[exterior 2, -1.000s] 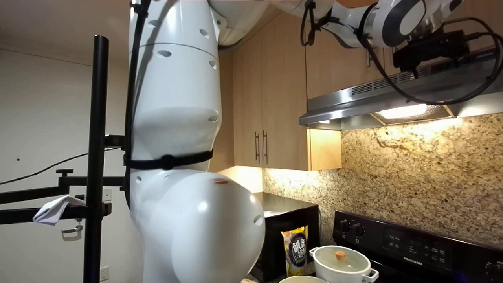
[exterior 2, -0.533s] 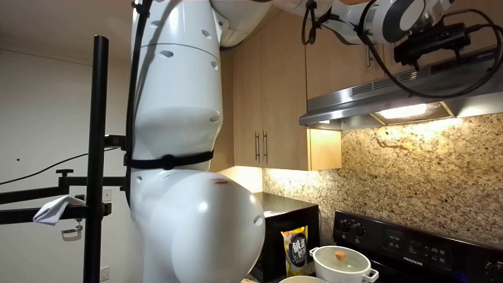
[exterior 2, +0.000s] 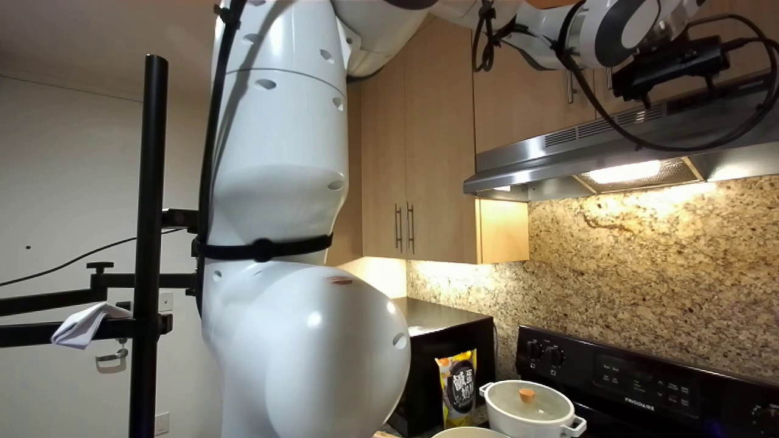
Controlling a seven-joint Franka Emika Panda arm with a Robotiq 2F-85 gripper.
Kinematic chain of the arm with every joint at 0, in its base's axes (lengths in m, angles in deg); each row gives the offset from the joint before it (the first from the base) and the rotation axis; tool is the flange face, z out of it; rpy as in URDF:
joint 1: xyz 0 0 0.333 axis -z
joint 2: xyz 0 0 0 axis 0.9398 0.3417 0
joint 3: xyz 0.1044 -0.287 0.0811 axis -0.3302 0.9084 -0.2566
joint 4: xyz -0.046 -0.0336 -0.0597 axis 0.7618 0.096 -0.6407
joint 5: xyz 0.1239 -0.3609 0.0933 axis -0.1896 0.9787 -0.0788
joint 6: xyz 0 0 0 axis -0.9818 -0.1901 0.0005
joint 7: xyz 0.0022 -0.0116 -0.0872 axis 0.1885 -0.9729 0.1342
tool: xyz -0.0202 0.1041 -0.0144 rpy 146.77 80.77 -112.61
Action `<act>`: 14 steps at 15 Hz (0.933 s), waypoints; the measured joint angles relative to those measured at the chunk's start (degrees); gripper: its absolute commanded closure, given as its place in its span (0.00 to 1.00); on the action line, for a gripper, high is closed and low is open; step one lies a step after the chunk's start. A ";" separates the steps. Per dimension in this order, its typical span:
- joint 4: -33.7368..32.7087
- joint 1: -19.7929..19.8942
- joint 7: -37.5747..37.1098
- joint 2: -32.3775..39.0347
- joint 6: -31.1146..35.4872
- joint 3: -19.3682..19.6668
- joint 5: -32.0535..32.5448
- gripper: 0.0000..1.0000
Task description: Turn off the light
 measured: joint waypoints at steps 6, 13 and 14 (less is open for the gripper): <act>-1.93 0.07 0.00 2.58 -0.24 0.81 0.03 0.00; -7.54 0.06 0.00 5.76 -1.49 0.87 0.03 0.00; -8.22 0.07 0.00 6.20 -2.11 0.91 0.03 0.00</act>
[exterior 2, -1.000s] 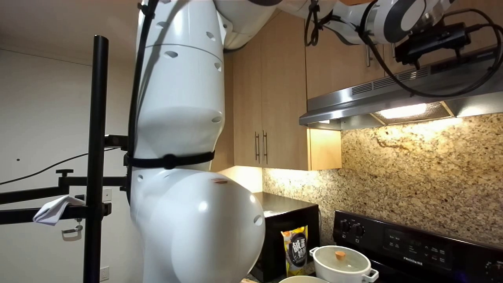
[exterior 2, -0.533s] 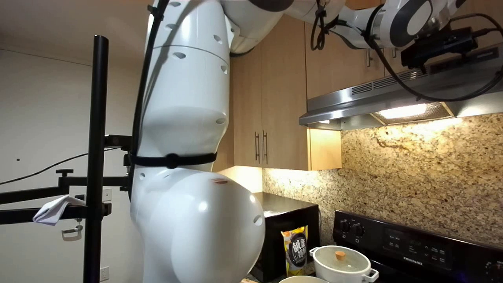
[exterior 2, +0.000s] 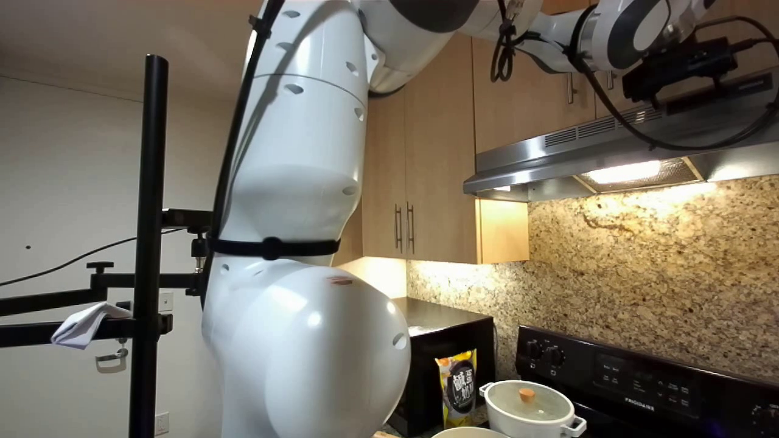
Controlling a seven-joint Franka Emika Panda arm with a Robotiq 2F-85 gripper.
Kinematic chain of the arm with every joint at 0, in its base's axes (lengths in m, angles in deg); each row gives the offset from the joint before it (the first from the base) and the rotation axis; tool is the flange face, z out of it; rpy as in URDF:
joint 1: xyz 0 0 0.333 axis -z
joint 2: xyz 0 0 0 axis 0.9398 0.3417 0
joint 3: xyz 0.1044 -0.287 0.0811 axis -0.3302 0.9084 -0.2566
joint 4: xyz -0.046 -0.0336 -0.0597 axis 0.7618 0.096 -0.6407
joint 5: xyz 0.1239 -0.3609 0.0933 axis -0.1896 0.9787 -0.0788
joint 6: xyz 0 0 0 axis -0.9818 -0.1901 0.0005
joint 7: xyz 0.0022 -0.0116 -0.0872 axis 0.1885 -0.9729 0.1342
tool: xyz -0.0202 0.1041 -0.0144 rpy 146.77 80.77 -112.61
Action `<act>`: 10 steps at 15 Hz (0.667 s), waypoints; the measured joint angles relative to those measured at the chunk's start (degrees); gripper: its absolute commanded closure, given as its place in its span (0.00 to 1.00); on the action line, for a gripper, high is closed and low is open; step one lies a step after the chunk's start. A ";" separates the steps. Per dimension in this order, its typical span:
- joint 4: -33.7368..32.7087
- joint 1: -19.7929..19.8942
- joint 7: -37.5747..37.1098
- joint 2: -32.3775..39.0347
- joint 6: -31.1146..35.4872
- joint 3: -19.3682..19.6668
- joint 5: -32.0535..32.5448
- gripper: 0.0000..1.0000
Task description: Turn off the light
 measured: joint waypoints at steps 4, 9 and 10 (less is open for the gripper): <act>-2.15 0.04 0.00 0.90 -3.30 0.72 0.00 0.00; -2.91 0.03 0.00 1.03 -6.14 1.18 0.00 0.00; -2.91 0.02 0.00 1.02 -6.17 1.18 0.00 0.00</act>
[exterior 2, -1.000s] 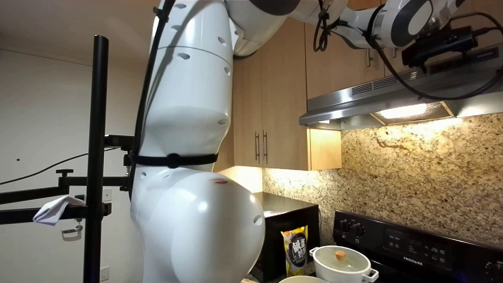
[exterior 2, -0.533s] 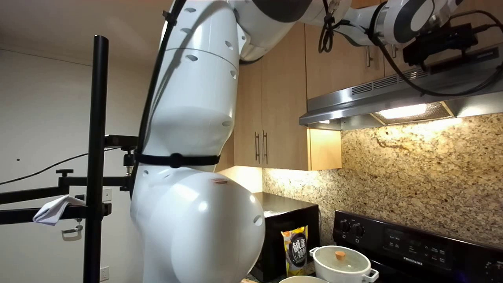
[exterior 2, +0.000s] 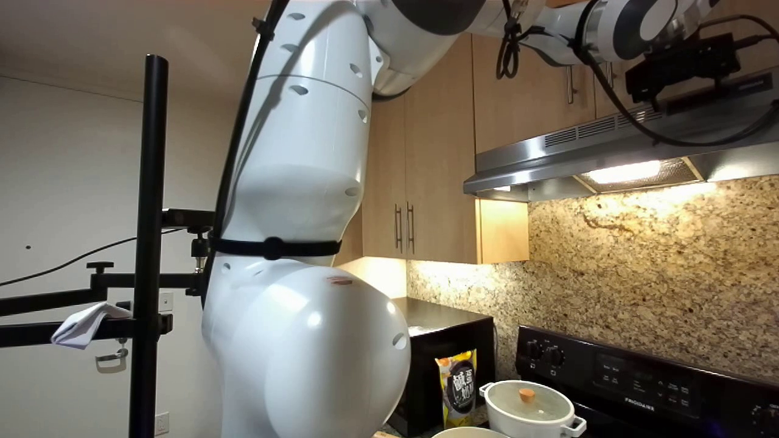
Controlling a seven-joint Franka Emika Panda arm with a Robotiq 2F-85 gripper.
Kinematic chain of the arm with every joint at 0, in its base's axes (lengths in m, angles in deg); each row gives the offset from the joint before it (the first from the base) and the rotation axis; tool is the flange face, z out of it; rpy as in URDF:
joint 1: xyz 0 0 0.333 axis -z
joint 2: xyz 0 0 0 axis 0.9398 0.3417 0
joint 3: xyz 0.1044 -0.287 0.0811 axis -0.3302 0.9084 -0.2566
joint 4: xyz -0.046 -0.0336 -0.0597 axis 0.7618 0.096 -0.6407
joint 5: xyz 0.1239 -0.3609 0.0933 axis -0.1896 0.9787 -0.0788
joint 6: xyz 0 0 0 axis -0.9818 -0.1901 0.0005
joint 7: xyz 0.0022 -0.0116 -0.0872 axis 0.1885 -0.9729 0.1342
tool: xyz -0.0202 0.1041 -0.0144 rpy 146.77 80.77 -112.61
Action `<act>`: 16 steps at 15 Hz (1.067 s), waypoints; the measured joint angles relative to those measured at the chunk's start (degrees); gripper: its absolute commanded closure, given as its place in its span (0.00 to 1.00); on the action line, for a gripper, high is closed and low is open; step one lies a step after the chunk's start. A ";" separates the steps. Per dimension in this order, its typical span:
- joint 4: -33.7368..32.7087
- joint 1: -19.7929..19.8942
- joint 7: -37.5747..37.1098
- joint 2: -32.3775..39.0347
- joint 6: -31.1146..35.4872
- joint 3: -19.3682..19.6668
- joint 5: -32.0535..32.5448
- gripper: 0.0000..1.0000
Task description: Turn off the light
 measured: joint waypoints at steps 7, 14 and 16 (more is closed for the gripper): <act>0.04 -0.05 -0.01 0.00 -0.08 0.06 0.33 0.00; 0.05 -0.05 -0.01 0.08 -0.68 0.17 0.86 0.00; 0.05 -0.04 -0.01 0.12 -0.95 0.23 1.01 0.00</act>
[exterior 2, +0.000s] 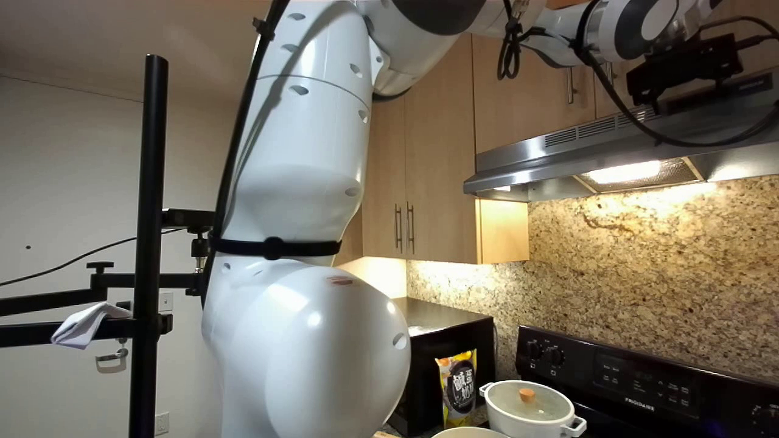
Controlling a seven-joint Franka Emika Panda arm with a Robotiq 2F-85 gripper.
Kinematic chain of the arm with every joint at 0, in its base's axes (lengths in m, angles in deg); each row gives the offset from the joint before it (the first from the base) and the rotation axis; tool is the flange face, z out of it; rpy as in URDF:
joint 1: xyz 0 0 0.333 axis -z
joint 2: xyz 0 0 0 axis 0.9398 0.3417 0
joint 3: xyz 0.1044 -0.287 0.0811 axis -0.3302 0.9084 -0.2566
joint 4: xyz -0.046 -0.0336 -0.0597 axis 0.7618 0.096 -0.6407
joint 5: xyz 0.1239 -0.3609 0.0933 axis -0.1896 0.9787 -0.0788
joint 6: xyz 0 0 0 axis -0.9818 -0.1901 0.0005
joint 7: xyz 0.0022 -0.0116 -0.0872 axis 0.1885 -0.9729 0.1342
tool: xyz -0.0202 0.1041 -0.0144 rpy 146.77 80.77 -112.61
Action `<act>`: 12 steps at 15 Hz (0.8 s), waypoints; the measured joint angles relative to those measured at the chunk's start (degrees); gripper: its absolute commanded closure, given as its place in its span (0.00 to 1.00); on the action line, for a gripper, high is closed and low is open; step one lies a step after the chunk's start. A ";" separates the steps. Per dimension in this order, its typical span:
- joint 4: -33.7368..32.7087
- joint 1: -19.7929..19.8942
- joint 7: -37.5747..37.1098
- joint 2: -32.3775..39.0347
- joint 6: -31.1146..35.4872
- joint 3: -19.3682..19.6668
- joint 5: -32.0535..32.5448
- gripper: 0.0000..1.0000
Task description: Turn off the light
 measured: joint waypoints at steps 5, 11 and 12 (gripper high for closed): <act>0.00 0.00 -0.01 0.36 -0.45 0.31 0.16 0.00; -0.27 0.00 -0.29 1.76 -0.48 1.02 0.82 0.00; -0.48 0.00 -0.40 1.95 -0.48 1.06 0.87 0.00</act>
